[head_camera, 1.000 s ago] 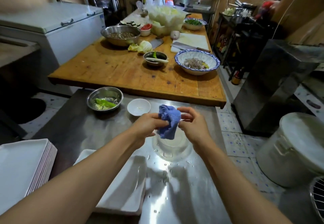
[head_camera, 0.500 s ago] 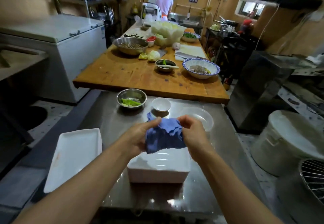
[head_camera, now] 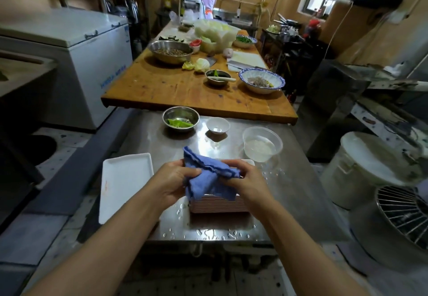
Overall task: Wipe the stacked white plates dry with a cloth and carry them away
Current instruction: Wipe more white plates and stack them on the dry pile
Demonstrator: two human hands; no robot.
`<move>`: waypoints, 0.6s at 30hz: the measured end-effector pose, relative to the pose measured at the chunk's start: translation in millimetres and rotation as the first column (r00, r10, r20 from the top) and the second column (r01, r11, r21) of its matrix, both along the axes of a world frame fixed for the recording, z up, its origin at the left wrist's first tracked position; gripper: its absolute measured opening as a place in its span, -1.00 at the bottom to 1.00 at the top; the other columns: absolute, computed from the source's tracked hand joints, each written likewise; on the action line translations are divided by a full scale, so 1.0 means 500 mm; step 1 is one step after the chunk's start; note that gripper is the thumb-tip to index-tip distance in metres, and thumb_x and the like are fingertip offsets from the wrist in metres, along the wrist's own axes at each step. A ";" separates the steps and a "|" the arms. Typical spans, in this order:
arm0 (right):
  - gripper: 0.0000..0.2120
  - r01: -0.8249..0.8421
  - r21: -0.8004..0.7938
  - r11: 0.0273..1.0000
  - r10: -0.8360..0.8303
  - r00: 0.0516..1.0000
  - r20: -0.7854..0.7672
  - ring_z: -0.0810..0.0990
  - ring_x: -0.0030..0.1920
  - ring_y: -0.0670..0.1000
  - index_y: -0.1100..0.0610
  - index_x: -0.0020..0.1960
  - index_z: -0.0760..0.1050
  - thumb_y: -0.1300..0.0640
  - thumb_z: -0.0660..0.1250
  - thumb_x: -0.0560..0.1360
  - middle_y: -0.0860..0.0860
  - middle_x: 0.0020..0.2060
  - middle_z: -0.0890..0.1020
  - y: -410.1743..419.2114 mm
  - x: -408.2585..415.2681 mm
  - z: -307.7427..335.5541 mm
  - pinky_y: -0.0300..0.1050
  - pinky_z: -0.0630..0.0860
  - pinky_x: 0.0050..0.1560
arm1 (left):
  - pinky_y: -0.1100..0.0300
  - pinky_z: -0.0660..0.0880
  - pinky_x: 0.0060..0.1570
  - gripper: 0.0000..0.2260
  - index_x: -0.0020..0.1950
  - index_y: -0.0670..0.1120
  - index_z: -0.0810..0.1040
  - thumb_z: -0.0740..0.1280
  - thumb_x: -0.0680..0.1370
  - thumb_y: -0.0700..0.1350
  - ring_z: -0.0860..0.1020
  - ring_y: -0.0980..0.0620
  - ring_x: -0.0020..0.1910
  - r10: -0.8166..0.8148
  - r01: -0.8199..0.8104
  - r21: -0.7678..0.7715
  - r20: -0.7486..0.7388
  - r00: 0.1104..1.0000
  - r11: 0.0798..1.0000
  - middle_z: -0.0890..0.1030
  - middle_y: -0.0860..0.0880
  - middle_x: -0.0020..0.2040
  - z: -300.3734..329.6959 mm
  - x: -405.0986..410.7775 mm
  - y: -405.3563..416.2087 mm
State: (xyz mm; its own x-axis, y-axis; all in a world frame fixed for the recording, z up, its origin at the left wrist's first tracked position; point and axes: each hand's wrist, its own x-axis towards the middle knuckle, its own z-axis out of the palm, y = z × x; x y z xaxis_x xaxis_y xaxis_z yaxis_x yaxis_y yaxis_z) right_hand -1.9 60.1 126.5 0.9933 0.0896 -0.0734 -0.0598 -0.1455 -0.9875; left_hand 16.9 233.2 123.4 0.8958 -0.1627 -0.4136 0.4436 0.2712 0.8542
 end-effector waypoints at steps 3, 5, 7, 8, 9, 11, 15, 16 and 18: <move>-0.86 0.035 0.262 0.964 0.041 0.959 -0.280 0.61 -0.14 0.08 0.23 0.03 0.56 0.30 0.27 0.52 0.17 -0.12 0.64 -0.019 -0.001 -0.011 -0.02 0.54 -0.13 | 0.18 0.51 -0.30 -0.80 -0.07 -0.18 0.56 0.22 0.50 -0.43 0.56 0.01 -0.27 -0.065 0.063 0.240 0.000 0.998 0.969 0.62 -0.10 -0.20 -0.007 -0.008 0.016; -0.90 0.120 0.293 0.948 0.023 0.897 -0.442 0.59 -0.21 0.05 0.18 -0.01 0.54 0.22 0.25 0.55 0.09 -0.20 0.63 -0.033 -0.003 -0.016 -0.09 0.52 -0.27 | 0.28 0.45 -0.43 -0.80 -0.12 -0.12 0.58 0.25 0.50 -0.38 0.52 0.10 -0.41 -0.127 0.135 0.328 -0.045 0.991 0.935 0.60 0.01 -0.38 -0.010 -0.017 0.010; -0.87 0.214 0.255 0.943 -0.057 0.858 -0.510 0.62 -0.30 0.04 0.19 -0.04 0.55 0.17 0.25 0.56 0.07 -0.29 0.65 -0.042 -0.006 -0.022 -0.14 0.53 -0.36 | 0.28 0.44 -0.44 -0.82 -0.14 -0.11 0.59 0.25 0.49 -0.34 0.50 0.12 -0.45 -0.124 0.146 0.346 -0.084 0.989 0.927 0.57 0.04 -0.46 -0.013 -0.023 -0.007; -0.84 0.222 0.228 0.948 -0.082 0.862 -0.500 0.63 -0.36 0.01 0.18 -0.08 0.56 0.16 0.23 0.57 0.04 -0.37 0.66 -0.046 -0.008 -0.024 -0.18 0.52 -0.41 | 0.25 0.44 -0.41 -0.83 -0.11 -0.12 0.60 0.25 0.48 -0.32 0.52 0.10 -0.42 -0.100 0.125 0.333 -0.089 0.991 0.935 0.58 0.01 -0.41 -0.015 -0.024 -0.018; -0.81 0.204 0.191 0.960 -0.091 0.875 -0.476 0.63 -0.38 -0.01 0.17 -0.11 0.56 0.15 0.22 0.58 0.02 -0.40 0.66 -0.052 -0.007 -0.028 -0.18 0.52 -0.41 | 0.22 0.44 -0.37 -0.83 -0.08 -0.13 0.61 0.24 0.49 -0.30 0.53 0.06 -0.35 -0.070 0.096 0.311 -0.093 0.993 0.946 0.59 -0.04 -0.34 -0.018 -0.025 -0.028; -0.78 0.166 0.148 0.975 -0.089 0.901 -0.424 0.63 -0.22 0.01 0.14 -0.09 0.57 0.12 0.18 0.60 0.03 -0.29 0.68 -0.067 -0.005 -0.034 -0.07 0.58 -0.19 | 0.17 0.45 -0.31 -0.83 -0.02 -0.13 0.61 0.23 0.50 -0.25 0.54 -0.02 -0.24 -0.028 0.058 0.264 -0.118 0.993 0.963 0.60 -0.11 -0.23 -0.024 -0.028 -0.045; -0.91 0.075 0.191 0.979 -0.009 0.946 -0.323 0.60 -0.13 0.09 0.25 -0.07 0.53 0.25 0.27 0.54 0.18 -0.14 0.63 -0.102 -0.008 -0.028 0.01 0.52 -0.04 | 0.13 0.49 -0.33 -0.83 0.04 -0.13 0.58 0.22 0.55 -0.23 0.58 -0.09 -0.18 -0.012 0.038 0.248 -0.105 0.994 0.968 0.63 -0.17 -0.15 -0.039 -0.037 -0.073; -0.92 0.046 0.185 0.982 0.012 0.954 -0.300 0.60 -0.11 0.13 0.28 -0.02 0.51 0.32 0.31 0.49 0.23 -0.10 0.62 -0.111 -0.013 -0.026 0.03 0.53 -0.04 | 0.16 0.49 -0.36 -0.84 0.03 -0.10 0.57 0.22 0.55 -0.24 0.58 -0.06 -0.20 -0.010 0.028 0.288 -0.061 0.998 0.957 0.63 -0.15 -0.17 -0.041 -0.039 -0.081; -0.71 0.010 0.156 0.988 0.034 0.960 -0.277 0.60 -0.02 0.24 0.30 0.09 0.47 0.46 0.34 0.39 0.30 -0.01 0.61 -0.131 -0.018 -0.027 0.17 0.52 0.06 | 0.21 0.46 -0.40 -0.81 -0.02 -0.03 0.57 0.26 0.53 -0.28 0.56 0.01 -0.31 0.025 -0.053 0.351 0.084 0.996 0.935 0.61 -0.12 -0.23 -0.044 -0.044 -0.093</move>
State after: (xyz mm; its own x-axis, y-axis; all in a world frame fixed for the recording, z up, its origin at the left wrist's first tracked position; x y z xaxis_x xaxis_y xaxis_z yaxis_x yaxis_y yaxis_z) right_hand -11.1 -5.4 113.0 0.9344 0.1331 -0.3305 -0.3341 0.0047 -0.9425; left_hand -4.8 186.5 101.3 0.9298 0.0170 -0.3678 0.3682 -0.0380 0.9290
